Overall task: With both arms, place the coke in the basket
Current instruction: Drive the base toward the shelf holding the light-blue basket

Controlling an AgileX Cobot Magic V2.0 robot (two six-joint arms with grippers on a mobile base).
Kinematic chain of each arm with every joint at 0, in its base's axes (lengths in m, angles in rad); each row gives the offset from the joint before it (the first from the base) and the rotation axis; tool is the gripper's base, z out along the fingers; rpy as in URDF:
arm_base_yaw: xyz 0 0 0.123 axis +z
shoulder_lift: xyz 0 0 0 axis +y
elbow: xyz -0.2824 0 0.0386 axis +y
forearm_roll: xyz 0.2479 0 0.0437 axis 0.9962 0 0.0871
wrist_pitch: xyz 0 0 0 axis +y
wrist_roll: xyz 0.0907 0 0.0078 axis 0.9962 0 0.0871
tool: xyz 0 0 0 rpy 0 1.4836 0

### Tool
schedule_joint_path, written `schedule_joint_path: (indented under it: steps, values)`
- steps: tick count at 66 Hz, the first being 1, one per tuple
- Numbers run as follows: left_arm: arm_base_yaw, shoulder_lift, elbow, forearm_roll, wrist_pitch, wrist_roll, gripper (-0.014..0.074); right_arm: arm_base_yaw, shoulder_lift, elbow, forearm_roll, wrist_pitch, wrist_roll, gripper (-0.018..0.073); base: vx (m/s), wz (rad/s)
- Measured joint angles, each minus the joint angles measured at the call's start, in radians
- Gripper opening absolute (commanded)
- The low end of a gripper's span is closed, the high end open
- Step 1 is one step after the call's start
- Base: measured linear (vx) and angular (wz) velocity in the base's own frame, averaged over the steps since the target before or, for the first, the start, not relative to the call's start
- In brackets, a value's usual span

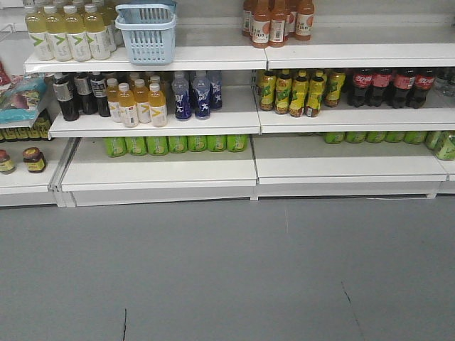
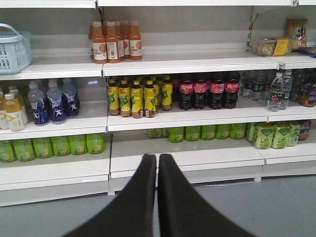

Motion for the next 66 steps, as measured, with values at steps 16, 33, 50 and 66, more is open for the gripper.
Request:
schedule_joint_path:
  steps: [16,33,50,66]
  values:
    - [0.000,0.000,0.000,0.000,0.000,0.000,-0.0006,0.000,0.000,0.000,0.000,0.000,0.000,-0.0002,0.00,0.00]
    - [0.000,0.000,0.000,0.000,0.000,0.000,-0.0006,0.000,0.000,0.000,0.000,0.000,0.000,-0.0002,0.00,0.00]
    - [0.000,0.000,0.000,0.000,0.000,0.000,-0.0006,0.000,0.000,0.000,0.000,0.000,0.000,-0.0002,0.00,0.00]
    - [0.000,0.000,0.000,0.000,0.000,0.000,-0.0006,0.000,0.000,0.000,0.000,0.000,0.000,-0.0002,0.03,0.01]
